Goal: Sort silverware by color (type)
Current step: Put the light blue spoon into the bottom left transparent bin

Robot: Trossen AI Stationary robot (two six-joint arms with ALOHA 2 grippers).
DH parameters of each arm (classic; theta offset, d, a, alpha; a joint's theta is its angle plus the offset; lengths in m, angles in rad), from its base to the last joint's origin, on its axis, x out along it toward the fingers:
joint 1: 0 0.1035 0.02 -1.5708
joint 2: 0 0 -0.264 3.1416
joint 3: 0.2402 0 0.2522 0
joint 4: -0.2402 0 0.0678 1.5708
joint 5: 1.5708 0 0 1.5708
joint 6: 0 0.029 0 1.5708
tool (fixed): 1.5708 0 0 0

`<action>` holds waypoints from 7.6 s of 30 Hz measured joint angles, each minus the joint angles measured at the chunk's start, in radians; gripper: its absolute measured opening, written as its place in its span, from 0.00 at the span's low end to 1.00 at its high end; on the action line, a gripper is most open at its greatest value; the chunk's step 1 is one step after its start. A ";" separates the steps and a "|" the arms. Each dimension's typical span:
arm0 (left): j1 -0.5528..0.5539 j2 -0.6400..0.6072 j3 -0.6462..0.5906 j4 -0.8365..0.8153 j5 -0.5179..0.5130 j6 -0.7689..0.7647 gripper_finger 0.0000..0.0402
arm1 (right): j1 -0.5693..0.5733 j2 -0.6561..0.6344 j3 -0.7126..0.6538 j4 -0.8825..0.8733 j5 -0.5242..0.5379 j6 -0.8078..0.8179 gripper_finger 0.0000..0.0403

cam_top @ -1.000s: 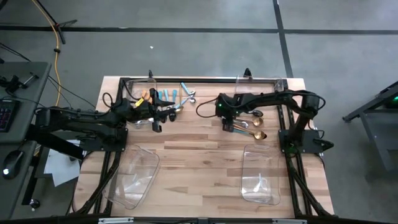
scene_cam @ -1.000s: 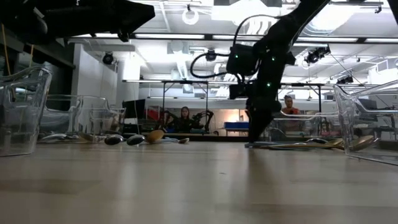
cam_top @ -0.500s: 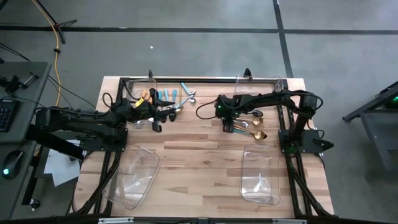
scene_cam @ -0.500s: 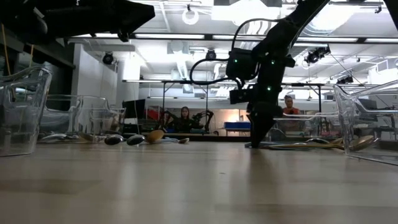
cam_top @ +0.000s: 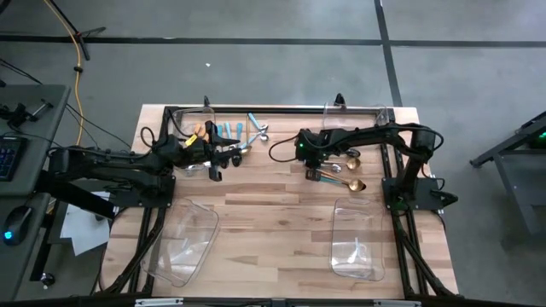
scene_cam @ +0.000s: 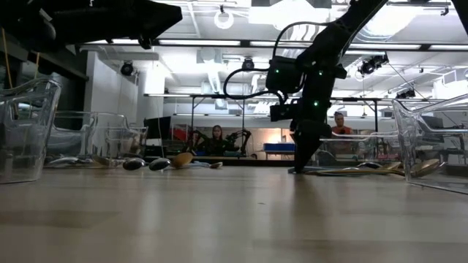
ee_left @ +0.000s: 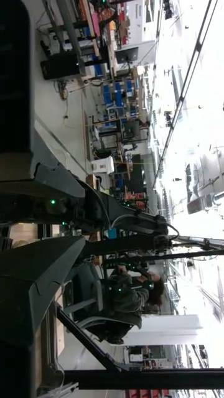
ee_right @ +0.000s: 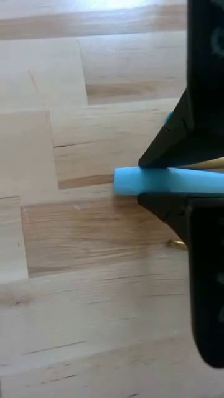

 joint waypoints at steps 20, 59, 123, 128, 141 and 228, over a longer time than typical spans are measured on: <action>0.000 0.000 0.000 -0.001 -0.003 0.000 0.25 | 0.053 -0.042 0.119 0.065 -0.192 -0.046 0.07; -0.014 0.437 0.224 -0.003 0.183 -0.162 0.30 | 0.270 -0.337 -0.338 1.336 -0.036 0.044 0.07; -0.048 0.384 0.381 -0.422 -0.084 0.054 0.05 | 0.261 -0.437 -0.337 1.178 0.084 0.084 0.39; -0.048 0.273 0.310 -0.414 -0.084 0.053 0.05 | 0.261 -0.488 -0.337 1.056 0.190 0.078 0.41; -0.042 0.006 0.108 -0.287 -0.044 -0.031 0.05 | 0.240 -0.510 -0.337 0.965 0.271 0.034 0.41; -1.017 0.588 0.566 -1.840 0.008 -1.704 0.05 | 0.195 -0.509 -0.337 0.953 0.211 0.019 0.41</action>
